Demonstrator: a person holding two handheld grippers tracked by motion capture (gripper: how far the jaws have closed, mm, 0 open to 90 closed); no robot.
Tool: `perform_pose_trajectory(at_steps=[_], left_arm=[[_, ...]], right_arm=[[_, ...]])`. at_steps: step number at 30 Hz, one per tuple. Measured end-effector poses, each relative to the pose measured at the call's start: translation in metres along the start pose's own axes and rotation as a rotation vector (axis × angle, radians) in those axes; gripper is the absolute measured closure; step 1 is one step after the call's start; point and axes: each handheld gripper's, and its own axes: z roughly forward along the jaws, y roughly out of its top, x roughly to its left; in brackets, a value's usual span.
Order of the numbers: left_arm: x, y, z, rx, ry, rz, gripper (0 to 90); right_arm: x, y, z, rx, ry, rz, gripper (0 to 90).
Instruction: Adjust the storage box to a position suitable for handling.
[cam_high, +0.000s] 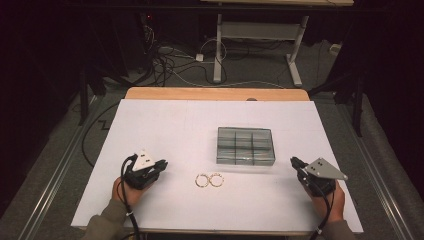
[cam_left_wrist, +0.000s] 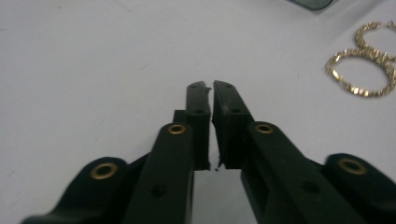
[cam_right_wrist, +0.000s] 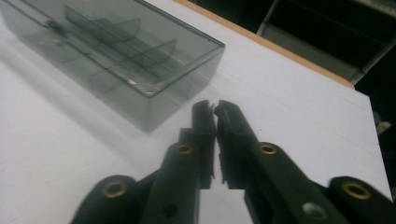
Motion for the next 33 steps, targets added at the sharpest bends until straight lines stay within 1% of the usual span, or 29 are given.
perform_pose_trajectory(at_steps=[1,2,3,4,6,7,8,9,10,12,13,15,18,20,21,22,23,25,26,27,28,30,32,33], left_arm=[[-0.001,0.006,0.007,0.007,-0.014,0.001,86.1],[-0.004,0.019,0.019,0.016,-0.032,0.01,86.9],[-0.006,0.026,0.025,0.021,-0.043,0.016,86.9],[-0.008,0.032,0.032,0.027,-0.052,0.017,86.9],[-0.012,0.044,0.045,0.046,-0.066,0.026,86.9],[-0.012,0.044,0.045,0.046,-0.066,0.026,86.9],[-0.014,0.049,0.051,0.055,-0.067,0.034,86.9],[-0.015,0.054,0.057,0.059,-0.063,0.039,86.8],[-0.016,0.063,0.068,0.067,-0.071,0.029,86.8],[-0.016,0.071,0.078,0.074,-0.089,0.014,86.8],[-0.017,0.074,0.083,0.078,-0.093,0.015,86.8],[-0.021,0.079,0.094,0.088,-0.091,0.012,86.7],[-0.026,0.086,0.106,0.105,-0.088,0.025,86.7],[-0.028,0.089,0.112,0.108,-0.096,0.021,86.7],[-0.03,0.091,0.115,0.112,-0.094,0.024,86.7],[-0.031,0.092,0.116,0.115,-0.091,0.031,86.7],[-0.031,0.092,0.116,0.115,-0.091,0.031,86.7],[-0.037,0.095,0.121,0.131,-0.09,0.053,86.7],[-0.038,0.096,0.121,0.132,-0.059,0.051,86.9],[-0.036,0.095,0.121,0.132,-0.053,0.042,86.8],[-0.034,0.094,0.12,0.133,-0.055,0.029,86.8],[-0.029,0.092,0.117,0.139,-0.051,0.018,86.8],[-0.025,0.09,0.114,0.149,-0.024,0.004,86.9],[-0.022,0.089,0.112,0.153,-0.017,-0.005,86.9]], right_arm=[[-0.005,0.001,0.006,0.02,0.008,0.006,90.0],[-0.008,0.001,0.013,0.039,0.024,0.027,90.0],[-0.011,0.001,0.019,0.058,0.038,0.045,90.0],[-0.013,0.002,0.026,0.075,0.046,0.05,90.0],[-0.014,0.003,0.038,0.114,0.067,0.051,90.0],[-0.014,0.003,0.038,0.114,0.067,0.051,90.0],[-0.014,0.005,0.05,0.142,0.077,0.04,90.0],[-0.015,0.006,0.054,0.155,0.081,0.039,90.0],[-0.016,0.008,0.059,0.162,0.087,0.041,90.0],[-0.018,0.012,0.067,0.177,0.105,0.045,90.0],[-0.018,0.013,0.071,0.18,0.111,0.045,90.0],[-0.018,0.017,0.079,0.196,0.129,0.039,90.0],[-0.015,0.022,0.089,0.22,0.151,0.022,90.0],[-0.013,0.025,0.095,0.218,0.171,0.018,90.0],[-0.012,0.027,0.097,0.222,0.158,0.021,90.0],[-0.013,0.027,0.099,0.222,0.156,0.026,90.0],[-0.013,0.027,0.101,0.224,0.165,0.032,90.0],[-0.011,0.029,0.102,0.222,0.18,0.034,90.0],[-0.008,0.031,0.104,0.22,0.192,0.025,90.0],[-0.004,0.033,0.105,0.225,0.181,0.011,90.0],[-0.001,0.034,0.106,0.23,0.166,0.002,90.0],[0.004,0.036,0.109,0.226,0.168,0.017,90.0],[0.01,0.039,0.111,0.224,0.172,0.012,90.0],[0.014,0.041,0.112,0.224,0.173,0.005,90.0]])
